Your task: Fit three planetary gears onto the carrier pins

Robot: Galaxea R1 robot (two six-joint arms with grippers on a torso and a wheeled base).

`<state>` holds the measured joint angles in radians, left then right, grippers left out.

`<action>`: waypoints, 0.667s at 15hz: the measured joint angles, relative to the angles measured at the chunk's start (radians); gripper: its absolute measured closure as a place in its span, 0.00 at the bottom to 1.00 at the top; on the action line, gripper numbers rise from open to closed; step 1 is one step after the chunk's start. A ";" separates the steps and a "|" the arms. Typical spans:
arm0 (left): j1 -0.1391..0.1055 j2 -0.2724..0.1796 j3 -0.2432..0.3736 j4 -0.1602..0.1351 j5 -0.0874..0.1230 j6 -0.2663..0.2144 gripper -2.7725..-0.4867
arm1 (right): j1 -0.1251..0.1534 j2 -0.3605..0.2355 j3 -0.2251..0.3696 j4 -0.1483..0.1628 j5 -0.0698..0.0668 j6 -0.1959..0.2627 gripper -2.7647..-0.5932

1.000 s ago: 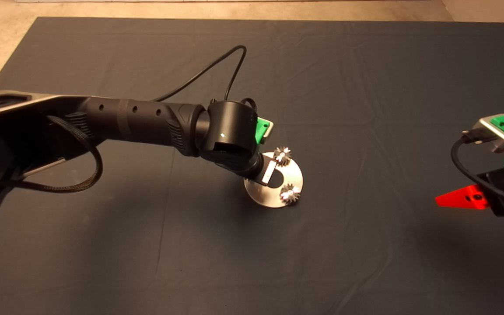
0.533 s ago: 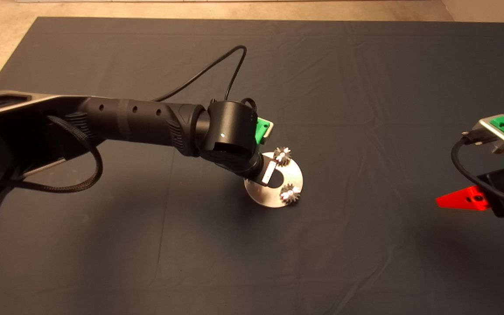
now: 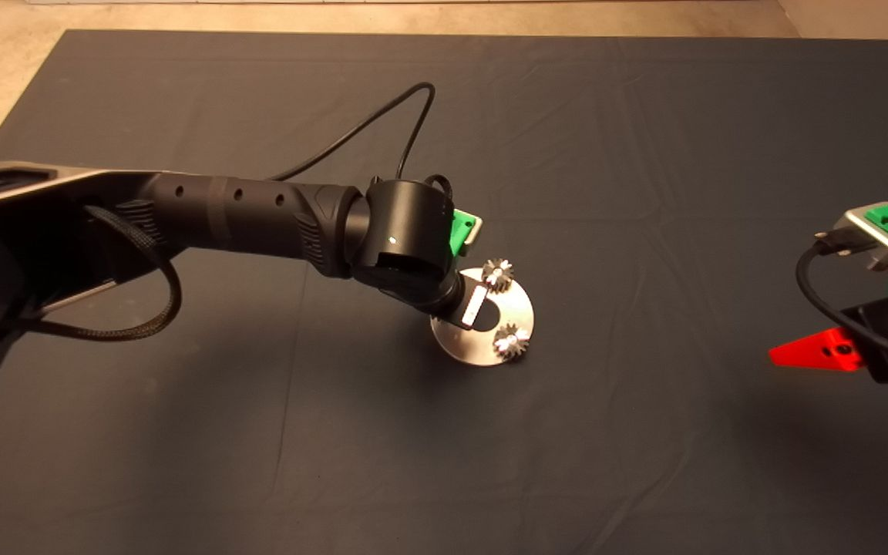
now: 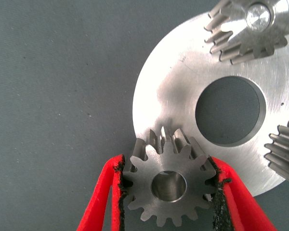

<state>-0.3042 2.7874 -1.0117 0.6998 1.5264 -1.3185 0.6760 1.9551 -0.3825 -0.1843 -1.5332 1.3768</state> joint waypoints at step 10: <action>0.013 0.000 0.000 -0.009 0.000 0.000 0.85 | 0.000 0.000 0.000 0.001 0.000 0.000 0.19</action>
<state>-0.2909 2.7878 -1.0117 0.6906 1.5260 -1.3181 0.6760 1.9551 -0.3823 -0.1836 -1.5332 1.3764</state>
